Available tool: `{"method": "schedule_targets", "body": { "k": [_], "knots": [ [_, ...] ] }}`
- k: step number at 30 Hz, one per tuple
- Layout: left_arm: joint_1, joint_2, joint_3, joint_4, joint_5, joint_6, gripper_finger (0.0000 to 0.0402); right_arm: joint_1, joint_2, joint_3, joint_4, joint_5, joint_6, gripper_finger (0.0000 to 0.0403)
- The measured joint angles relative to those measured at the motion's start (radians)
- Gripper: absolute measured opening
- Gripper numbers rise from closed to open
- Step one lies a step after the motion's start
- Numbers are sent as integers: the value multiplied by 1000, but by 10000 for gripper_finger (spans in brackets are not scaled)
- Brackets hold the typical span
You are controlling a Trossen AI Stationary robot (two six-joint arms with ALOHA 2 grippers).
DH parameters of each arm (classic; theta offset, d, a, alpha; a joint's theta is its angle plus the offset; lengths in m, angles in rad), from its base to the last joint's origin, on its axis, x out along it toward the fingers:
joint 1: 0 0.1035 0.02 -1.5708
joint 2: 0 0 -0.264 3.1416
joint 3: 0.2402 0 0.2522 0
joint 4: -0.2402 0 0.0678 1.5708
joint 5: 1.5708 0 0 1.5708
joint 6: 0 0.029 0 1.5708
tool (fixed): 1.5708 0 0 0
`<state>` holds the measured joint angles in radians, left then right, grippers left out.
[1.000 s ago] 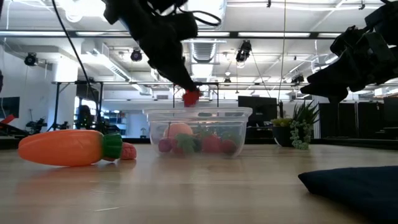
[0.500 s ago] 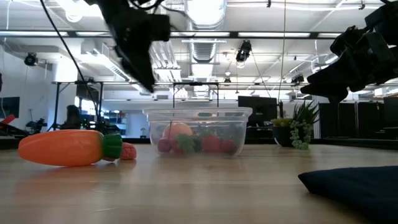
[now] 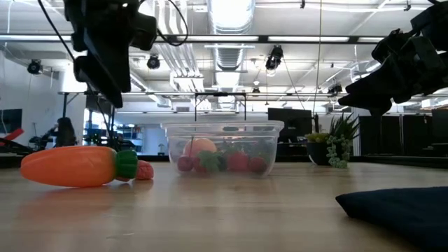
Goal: Pick and placing Produce into tupperware
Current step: Put the pink peach into the transparent bin
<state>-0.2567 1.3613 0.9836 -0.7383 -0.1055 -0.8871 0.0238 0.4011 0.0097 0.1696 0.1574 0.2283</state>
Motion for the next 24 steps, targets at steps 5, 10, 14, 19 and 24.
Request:
{"method": "schedule_targets", "body": {
  "k": [5,10,14,19,24],
  "knots": [
    [-53,64,0,46,-67,-163,235,0,0,0,0,0,0,228],
    [-52,155,7,71,-63,-256,235,0,0,0,0,0,0,228],
    [-52,238,68,72,-58,-287,235,0,0,0,0,0,0,228],
    [-52,334,167,72,-57,-282,235,0,0,0,0,0,0,228],
    [-51,420,235,-42,-49,-282,234,0,0,0,0,0,0,228]
  ]
}}
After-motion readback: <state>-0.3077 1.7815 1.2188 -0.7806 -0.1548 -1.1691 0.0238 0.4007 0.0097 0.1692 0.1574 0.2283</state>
